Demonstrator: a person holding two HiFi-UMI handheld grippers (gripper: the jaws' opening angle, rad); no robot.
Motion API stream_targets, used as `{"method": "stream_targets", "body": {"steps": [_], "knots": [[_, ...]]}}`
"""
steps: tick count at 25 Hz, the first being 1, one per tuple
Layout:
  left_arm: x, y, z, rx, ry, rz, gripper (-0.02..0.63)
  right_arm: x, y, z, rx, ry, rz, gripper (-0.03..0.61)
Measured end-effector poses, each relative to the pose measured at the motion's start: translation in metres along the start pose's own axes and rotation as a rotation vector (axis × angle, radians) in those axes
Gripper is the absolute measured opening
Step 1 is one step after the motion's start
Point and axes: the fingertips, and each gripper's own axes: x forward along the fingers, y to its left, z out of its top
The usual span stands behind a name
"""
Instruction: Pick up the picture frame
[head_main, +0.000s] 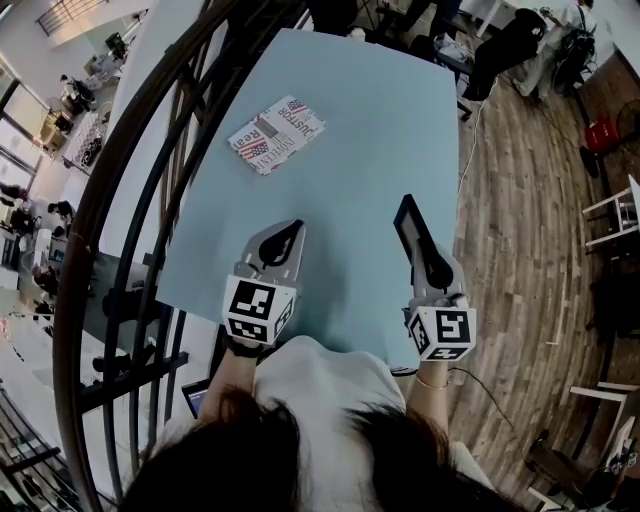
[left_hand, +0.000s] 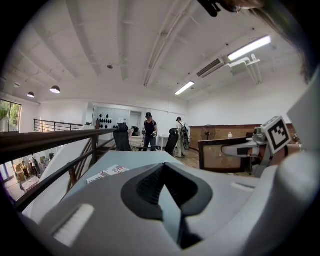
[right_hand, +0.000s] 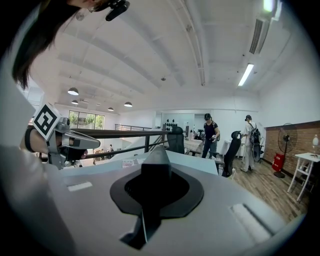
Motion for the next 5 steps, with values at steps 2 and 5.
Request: {"method": "stream_targets", "body": {"steps": [2,5], "knots": [[-0.0004,0.0005,0.0003,-0.001,-0.002,0.001,0.057,-0.0001,-0.0008,-0.0009,0.002,0.002,-0.003,0.011],[-0.0014,0.0011,0.0001,-0.002,-0.001,0.004,0.057,-0.0007,-0.0021,-0.003,0.005,0.008,-0.008,0.012]]}}
